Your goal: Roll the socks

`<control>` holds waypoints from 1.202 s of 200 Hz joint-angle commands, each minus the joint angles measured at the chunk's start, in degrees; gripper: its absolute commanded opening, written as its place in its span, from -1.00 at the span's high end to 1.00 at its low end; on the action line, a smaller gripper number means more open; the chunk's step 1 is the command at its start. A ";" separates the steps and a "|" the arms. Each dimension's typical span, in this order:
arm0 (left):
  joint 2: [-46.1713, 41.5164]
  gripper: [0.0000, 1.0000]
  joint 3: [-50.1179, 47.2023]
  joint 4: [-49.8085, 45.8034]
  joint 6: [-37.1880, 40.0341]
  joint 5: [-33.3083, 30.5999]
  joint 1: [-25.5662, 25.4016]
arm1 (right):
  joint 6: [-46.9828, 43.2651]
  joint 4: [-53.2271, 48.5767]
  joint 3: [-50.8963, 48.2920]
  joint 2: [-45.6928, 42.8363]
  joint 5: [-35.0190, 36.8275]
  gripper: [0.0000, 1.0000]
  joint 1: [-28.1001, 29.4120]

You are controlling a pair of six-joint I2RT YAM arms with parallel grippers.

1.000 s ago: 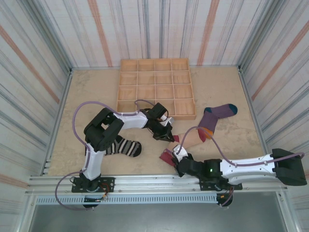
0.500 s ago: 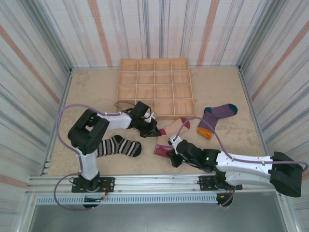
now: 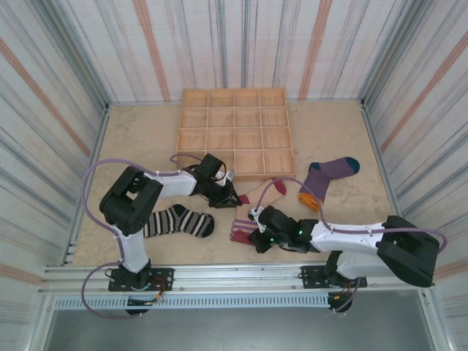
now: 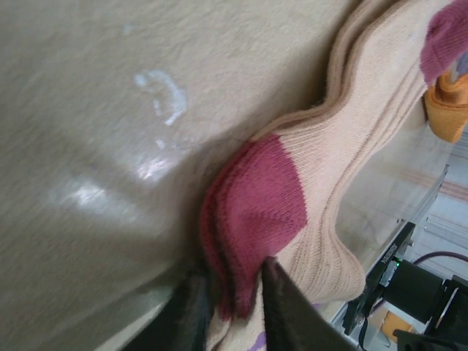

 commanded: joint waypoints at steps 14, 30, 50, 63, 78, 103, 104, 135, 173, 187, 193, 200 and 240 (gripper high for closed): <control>-6.13 0.15 -1.15 -3.40 -0.12 -2.99 0.60 | 2.52 1.19 0.95 3.75 -5.88 1.00 -2.27; -9.46 -0.11 -1.93 -4.08 -0.37 -3.35 0.11 | 2.67 1.69 0.88 4.60 -7.35 1.00 -3.63; -13.86 -0.25 -4.59 -3.31 -2.30 -3.65 -1.32 | 3.21 1.70 0.83 5.12 -7.84 1.00 -5.41; -16.50 -0.25 -6.84 -2.46 -4.28 -4.16 -2.76 | 3.44 1.07 1.21 5.57 -8.05 1.00 -6.14; -19.82 -0.23 -9.89 -1.17 -7.17 -6.05 -5.23 | 4.48 -0.14 2.12 6.75 -7.43 1.00 -6.77; -24.42 -0.11 -14.15 0.13 -12.79 -11.32 -10.45 | 5.44 -0.81 3.87 10.27 -8.45 1.00 -7.33; -24.64 -0.10 -14.40 0.20 -13.05 -11.48 -10.65 | 5.47 -0.86 3.96 10.43 -8.43 1.00 -7.33; -28.62 0.07 -20.67 4.79 -21.88 -16.69 -14.64 | 6.17 -2.45 6.42 13.92 -8.70 1.00 -7.38; -36.48 0.06 -26.90 4.52 -30.68 -26.95 -17.53 | 9.33 -3.16 7.55 14.55 -8.09 1.00 -7.34; -38.91 0.04 -29.19 4.85 -34.17 -30.76 -18.31 | 10.34 -3.25 7.64 14.60 -7.53 1.00 -7.14; -39.46 0.04 -30.14 5.63 -35.76 -31.60 -18.50 | 10.61 -3.29 7.64 14.72 -7.28 1.00 -7.16; -39.69 0.03 -31.11 6.84 -37.22 -32.27 -18.64 | 10.80 -3.22 7.56 14.80 -7.27 1.00 -7.16; -39.41 0.02 -30.53 7.00 -46.05 -44.22 -25.50 | 12.61 -4.17 8.53 15.33 -6.57 1.00 -7.20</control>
